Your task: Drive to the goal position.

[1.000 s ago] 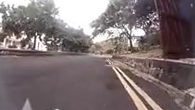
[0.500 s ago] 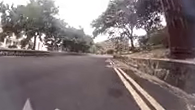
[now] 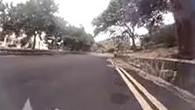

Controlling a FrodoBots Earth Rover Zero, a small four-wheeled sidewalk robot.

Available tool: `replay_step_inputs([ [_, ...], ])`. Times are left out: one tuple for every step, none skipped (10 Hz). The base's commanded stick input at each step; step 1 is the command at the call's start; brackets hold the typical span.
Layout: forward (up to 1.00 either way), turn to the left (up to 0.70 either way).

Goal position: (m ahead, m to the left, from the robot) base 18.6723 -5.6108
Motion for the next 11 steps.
replay_step_inputs([
  [0.50, 0.00],
  [0.50, 0.00],
  [0.50, 0.00],
  [0.50, 0.00],
  [0.50, 0.00],
  [0.50, 0.00],
  [0.50, 0.00],
  [0.50, 0.00],
  [0.50, 0.00],
  [0.50, 0.00],
  [0.50, 0.00],
])
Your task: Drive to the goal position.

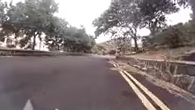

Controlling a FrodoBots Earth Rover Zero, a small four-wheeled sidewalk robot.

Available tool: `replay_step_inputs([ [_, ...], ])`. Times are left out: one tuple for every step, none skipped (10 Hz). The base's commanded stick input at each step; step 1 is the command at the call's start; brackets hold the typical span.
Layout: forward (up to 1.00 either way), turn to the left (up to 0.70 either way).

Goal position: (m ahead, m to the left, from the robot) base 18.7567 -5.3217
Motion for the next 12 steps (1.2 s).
replay_step_inputs([
  [0.50, 0.00],
  [0.50, 0.00],
  [0.50, 0.00],
  [0.50, 0.00],
  [0.50, 0.00],
  [0.50, 0.00],
  [0.50, 0.00],
  [0.50, 0.00],
  [0.50, 0.00],
  [0.50, 0.00],
  [0.50, 0.00],
  [0.50, 0.00],
])
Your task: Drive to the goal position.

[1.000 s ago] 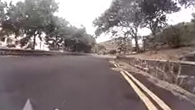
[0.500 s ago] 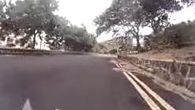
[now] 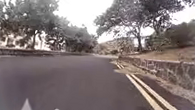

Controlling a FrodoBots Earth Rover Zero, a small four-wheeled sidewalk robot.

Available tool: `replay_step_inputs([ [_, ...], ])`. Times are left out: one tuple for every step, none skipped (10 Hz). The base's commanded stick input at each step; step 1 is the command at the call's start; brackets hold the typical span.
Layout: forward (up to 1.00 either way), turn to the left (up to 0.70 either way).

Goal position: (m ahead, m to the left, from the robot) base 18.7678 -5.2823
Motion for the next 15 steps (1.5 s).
replay_step_inputs([
  [0.50, -0.50],
  [0.50, -0.50],
  [0.50, -0.50],
  [0.50, -0.50],
  [0.50, -0.45],
  [0.50, 0.00],
  [0.50, 0.00],
  [0.50, 0.00],
  [0.50, 0.00],
  [0.50, 0.00],
  [0.50, 0.00],
  [0.50, 0.00],
  [0.50, 0.00],
  [0.50, 0.00],
  [0.50, 0.00],
])
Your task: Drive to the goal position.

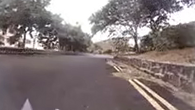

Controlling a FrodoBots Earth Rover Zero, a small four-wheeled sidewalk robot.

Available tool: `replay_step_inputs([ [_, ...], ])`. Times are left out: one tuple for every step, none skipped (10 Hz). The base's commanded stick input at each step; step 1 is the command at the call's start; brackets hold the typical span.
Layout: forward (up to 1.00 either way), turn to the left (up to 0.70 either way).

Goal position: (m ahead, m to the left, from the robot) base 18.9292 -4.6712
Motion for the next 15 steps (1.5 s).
replay_step_inputs([
  [0.50, 0.00],
  [0.50, 0.00],
  [0.50, 0.00],
  [0.50, -0.02],
  [0.50, -0.33],
  [0.50, -0.50],
  [0.50, -0.50],
  [0.50, -0.50],
  [0.50, -0.48],
  [0.50, -0.15],
  [0.50, 0.00],
  [0.50, 0.00],
  [0.50, 0.00],
  [0.50, 0.00],
  [0.50, 0.00],
])
